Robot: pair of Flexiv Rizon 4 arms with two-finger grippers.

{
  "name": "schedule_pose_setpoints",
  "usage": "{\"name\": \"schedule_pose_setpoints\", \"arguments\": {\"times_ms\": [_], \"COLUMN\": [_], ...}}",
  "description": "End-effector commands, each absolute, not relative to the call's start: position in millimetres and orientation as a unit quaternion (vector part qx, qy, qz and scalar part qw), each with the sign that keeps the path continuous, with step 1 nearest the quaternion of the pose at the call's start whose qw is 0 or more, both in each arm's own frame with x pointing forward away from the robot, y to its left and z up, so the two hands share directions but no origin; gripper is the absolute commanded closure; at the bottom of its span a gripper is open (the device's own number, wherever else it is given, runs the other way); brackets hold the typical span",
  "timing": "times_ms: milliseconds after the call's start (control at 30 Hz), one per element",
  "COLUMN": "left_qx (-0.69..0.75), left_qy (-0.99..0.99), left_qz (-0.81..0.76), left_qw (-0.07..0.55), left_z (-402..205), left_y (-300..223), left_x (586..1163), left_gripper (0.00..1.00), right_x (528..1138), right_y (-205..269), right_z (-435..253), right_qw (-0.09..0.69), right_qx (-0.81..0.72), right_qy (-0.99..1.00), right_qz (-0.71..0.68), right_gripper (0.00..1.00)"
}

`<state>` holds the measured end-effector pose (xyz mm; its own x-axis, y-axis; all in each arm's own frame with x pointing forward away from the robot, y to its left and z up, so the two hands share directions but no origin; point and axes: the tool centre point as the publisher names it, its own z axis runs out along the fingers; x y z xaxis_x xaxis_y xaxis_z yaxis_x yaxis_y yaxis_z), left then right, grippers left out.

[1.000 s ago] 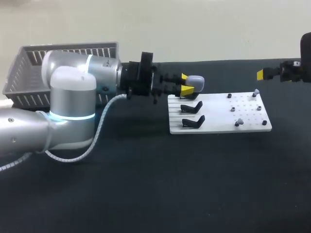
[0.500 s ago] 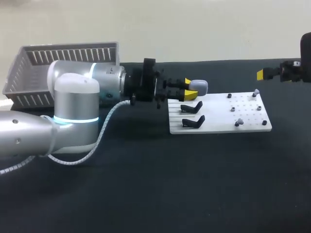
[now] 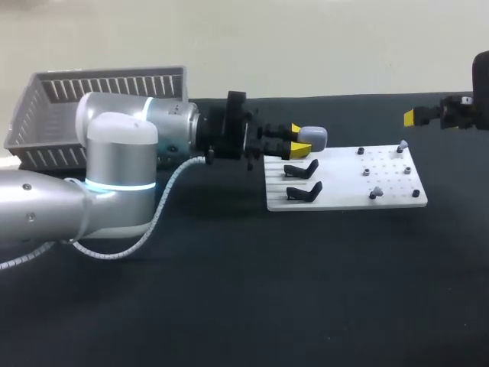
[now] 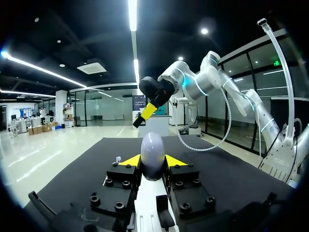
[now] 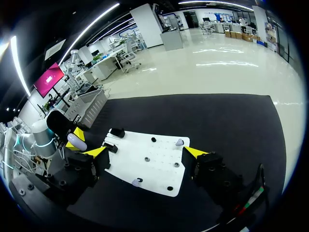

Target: Pick up each earbud case from the left stands, insert the matching earbuds, close the lid, and place the case in the box.

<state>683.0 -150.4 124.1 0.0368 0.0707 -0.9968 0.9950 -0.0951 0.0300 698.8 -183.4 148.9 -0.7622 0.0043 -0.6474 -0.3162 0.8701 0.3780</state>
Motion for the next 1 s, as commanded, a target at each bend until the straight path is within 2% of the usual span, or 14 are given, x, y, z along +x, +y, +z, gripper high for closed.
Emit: {"name": "schedule_pose_setpoints", "arguments": {"times_ms": [33,300,700,1000], "left_qx": [0.549,0.549,0.549,0.549], "left_qy": [0.484,0.484,0.484,0.484], "left_qz": [-0.497,-0.497,-0.497,-0.497], "left_qw": [0.467,0.467,0.467,0.467], "left_z": [123,123,123,123], "left_y": [-151,-151,-151,-151], "left_x": [684,684,684,684], "left_gripper": [1.0,1.0,1.0,1.0], "right_x": [698,690,622,604], "right_y": [-183,-179,-121,-75], "right_z": [149,156,181,180], "right_qw": [0.334,0.34,0.31,0.265], "right_qx": [-0.086,-0.098,-0.183,-0.216], "right_qy": [0.908,0.906,0.904,0.91], "right_qz": [0.239,0.235,0.231,0.234], "right_gripper": [0.0,0.0,0.0,0.0]}}
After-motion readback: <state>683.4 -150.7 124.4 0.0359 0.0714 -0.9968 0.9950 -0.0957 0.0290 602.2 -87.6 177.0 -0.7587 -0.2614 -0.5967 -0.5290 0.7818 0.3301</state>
